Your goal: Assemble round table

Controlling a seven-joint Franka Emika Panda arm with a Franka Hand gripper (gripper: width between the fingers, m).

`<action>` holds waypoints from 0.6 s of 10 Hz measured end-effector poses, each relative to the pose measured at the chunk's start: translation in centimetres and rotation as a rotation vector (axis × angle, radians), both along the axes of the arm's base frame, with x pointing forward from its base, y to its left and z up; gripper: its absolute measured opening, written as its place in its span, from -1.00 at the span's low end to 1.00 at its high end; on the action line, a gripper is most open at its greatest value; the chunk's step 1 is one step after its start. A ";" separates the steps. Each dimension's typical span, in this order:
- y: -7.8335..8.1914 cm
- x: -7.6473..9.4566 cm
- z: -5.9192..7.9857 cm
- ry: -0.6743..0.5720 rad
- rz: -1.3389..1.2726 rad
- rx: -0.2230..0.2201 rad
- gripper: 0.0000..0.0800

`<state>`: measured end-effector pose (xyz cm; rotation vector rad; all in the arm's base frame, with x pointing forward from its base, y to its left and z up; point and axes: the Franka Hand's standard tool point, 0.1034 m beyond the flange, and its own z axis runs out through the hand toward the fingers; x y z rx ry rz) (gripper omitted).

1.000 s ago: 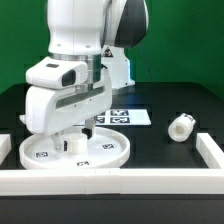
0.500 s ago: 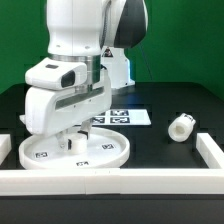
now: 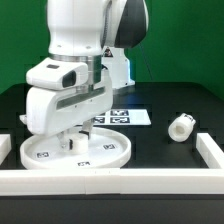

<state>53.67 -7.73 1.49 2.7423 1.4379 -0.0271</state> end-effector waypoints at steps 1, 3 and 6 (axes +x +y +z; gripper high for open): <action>1.3 0.3 0.0 -0.003 0.009 0.003 0.02; 3.5 0.6 0.0 -0.005 0.007 0.006 0.02; 6.9 1.4 0.0 -0.014 0.033 0.012 0.02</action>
Offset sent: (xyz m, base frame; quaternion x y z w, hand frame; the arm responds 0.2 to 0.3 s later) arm 0.0144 0.0418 -0.0006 -0.0102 0.0015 0.0027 0.9999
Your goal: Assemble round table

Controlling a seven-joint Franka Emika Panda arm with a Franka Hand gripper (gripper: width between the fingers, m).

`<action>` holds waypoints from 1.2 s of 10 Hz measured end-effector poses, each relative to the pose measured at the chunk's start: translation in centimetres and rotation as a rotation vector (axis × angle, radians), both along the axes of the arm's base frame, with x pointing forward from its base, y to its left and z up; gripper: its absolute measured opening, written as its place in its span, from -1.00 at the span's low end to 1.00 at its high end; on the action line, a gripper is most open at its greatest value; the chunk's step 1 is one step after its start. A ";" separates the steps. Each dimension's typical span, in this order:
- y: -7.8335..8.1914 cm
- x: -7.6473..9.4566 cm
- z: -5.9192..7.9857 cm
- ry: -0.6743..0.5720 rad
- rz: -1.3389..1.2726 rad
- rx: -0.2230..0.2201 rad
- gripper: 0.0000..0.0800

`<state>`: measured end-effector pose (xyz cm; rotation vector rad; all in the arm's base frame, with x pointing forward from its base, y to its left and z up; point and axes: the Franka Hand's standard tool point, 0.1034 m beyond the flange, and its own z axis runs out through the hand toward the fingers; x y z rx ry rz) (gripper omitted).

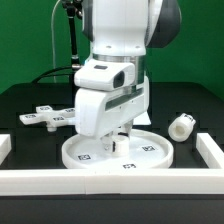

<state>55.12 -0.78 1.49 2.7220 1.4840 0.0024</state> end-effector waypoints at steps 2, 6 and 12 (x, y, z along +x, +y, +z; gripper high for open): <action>1.7 0.8 0.0 -0.004 0.018 0.004 0.02; 4.1 1.4 0.0 -0.004 0.028 0.015 0.02; 4.3 1.4 0.0 0.012 0.003 0.010 0.19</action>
Offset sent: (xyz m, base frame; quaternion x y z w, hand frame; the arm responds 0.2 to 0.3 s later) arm 0.0158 0.0269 -0.0047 0.0107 0.0068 0.0121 0.9998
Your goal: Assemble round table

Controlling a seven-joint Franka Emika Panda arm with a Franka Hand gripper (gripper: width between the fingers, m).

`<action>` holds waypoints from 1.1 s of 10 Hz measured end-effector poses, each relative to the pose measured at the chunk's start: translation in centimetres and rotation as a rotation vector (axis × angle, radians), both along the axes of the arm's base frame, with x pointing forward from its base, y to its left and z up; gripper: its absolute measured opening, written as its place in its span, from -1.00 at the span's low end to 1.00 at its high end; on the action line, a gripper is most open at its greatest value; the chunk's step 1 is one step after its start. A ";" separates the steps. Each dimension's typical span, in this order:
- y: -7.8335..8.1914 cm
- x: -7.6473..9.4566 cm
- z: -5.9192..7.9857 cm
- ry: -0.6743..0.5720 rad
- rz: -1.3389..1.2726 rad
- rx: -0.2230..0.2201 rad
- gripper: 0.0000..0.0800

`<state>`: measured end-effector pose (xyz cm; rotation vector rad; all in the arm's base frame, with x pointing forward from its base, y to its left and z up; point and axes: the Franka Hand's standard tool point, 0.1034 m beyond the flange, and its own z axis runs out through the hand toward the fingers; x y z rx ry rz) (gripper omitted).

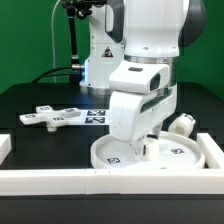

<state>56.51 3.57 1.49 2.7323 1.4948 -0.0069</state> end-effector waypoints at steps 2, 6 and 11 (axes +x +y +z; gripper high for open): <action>0.0 0.0 0.0 -0.001 0.000 0.000 0.60; 0.1 -1.5 5.2 -0.034 -0.117 -0.004 0.62; 0.8 -4.2 6.6 -0.032 -0.296 -0.004 0.62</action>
Offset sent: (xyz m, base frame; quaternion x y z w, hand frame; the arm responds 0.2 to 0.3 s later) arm -0.0118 -0.0052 0.0463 -0.0060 -0.0339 0.0143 0.9993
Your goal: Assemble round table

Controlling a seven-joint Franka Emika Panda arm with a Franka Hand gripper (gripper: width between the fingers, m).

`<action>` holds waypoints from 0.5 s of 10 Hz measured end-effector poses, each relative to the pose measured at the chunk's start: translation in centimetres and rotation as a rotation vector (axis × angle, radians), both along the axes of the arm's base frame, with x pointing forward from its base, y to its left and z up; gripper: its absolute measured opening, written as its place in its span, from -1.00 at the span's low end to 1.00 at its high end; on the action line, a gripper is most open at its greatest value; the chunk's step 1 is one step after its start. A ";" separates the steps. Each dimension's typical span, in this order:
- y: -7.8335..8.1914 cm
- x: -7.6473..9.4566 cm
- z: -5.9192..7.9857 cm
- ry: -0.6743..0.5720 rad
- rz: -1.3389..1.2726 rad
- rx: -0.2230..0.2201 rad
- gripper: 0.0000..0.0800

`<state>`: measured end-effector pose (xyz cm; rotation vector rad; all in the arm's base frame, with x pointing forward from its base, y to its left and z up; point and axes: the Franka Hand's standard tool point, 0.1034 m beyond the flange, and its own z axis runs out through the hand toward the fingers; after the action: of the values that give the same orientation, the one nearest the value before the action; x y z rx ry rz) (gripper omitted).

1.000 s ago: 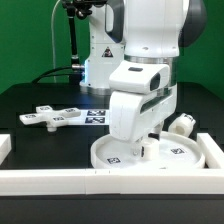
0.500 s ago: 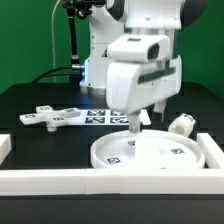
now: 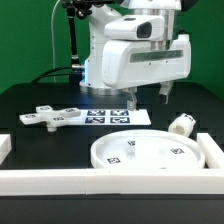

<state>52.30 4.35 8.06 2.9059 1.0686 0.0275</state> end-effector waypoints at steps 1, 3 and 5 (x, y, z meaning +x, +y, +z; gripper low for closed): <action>0.0 0.0 0.0 0.001 -0.001 0.000 0.62; 0.0 0.0 0.0 0.000 -0.039 0.003 0.62; -0.3 -0.7 -0.1 -0.035 -0.304 0.040 0.62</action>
Offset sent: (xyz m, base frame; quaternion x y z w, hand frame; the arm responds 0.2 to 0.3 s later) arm 0.0000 0.0000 0.0000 0.0000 0.0000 0.1296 0.9916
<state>51.55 4.06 7.93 3.0564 0.6186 0.0898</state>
